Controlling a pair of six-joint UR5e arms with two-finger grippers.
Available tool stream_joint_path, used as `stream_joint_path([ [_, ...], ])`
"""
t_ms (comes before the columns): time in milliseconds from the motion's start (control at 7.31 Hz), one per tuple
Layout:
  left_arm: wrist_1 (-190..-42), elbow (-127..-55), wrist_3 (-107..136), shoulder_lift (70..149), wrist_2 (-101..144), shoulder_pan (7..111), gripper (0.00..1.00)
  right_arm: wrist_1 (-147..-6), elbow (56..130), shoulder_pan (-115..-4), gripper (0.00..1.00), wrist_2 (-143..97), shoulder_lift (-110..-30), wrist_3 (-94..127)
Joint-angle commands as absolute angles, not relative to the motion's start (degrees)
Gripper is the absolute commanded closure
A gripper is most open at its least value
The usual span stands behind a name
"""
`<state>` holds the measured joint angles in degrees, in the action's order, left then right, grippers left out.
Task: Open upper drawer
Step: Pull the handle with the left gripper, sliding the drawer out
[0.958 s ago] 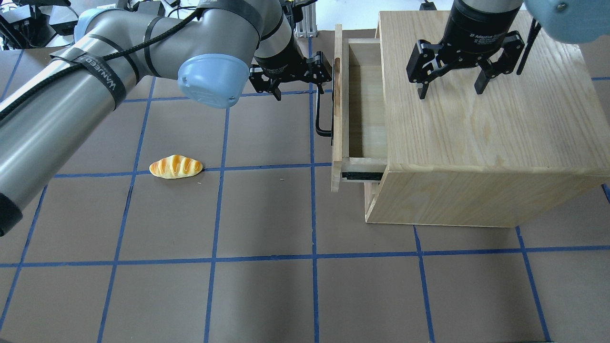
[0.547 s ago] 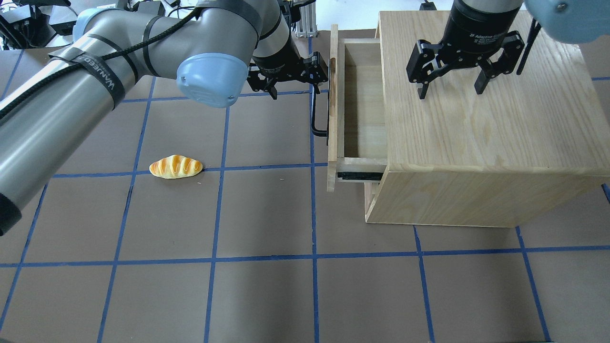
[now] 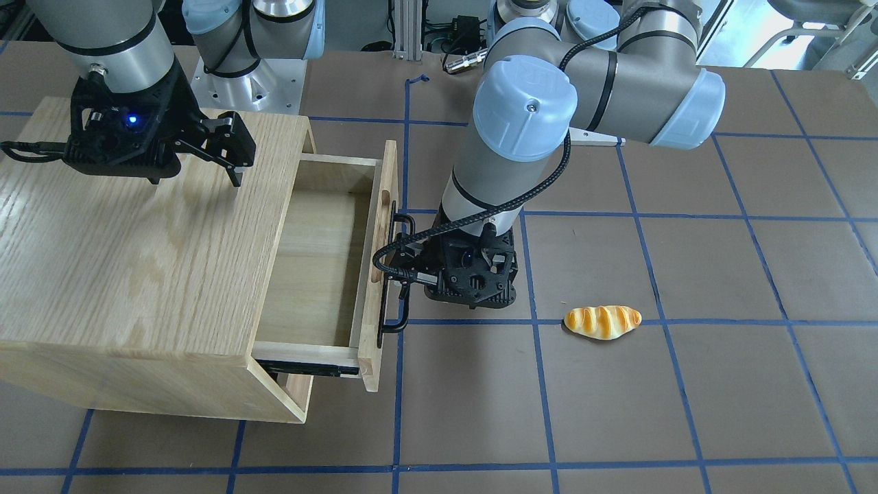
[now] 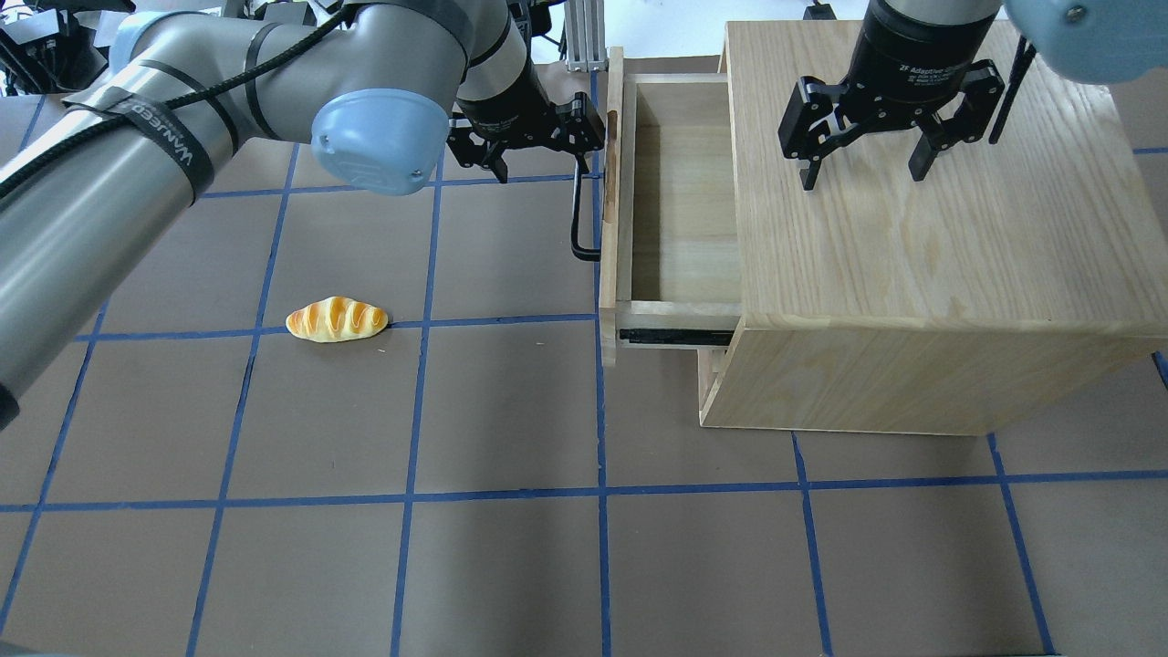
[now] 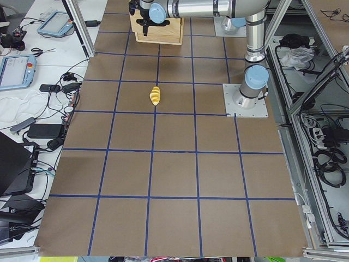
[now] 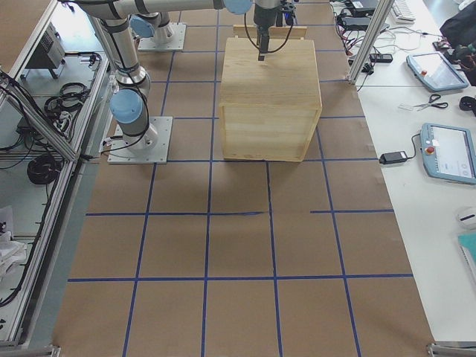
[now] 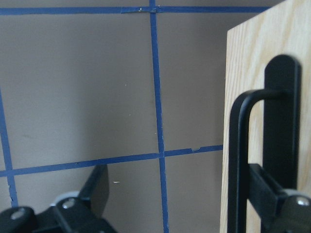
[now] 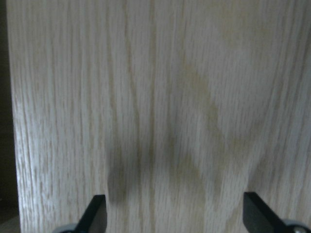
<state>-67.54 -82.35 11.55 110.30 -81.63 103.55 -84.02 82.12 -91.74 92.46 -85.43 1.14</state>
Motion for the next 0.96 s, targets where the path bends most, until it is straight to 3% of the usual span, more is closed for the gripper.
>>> stream_joint_path([
  [0, -67.68, -82.35, 10.46, 110.22, -81.65, 103.18, 0.00, -84.02, 82.18, -91.76, 0.00, 92.46, -85.43, 1.14],
  [821, -68.29, -82.35, 9.23, 110.13, -81.65, 101.87, 0.00, -84.02, 82.09, -91.76, 0.00, 92.46, -85.43, 1.14],
])
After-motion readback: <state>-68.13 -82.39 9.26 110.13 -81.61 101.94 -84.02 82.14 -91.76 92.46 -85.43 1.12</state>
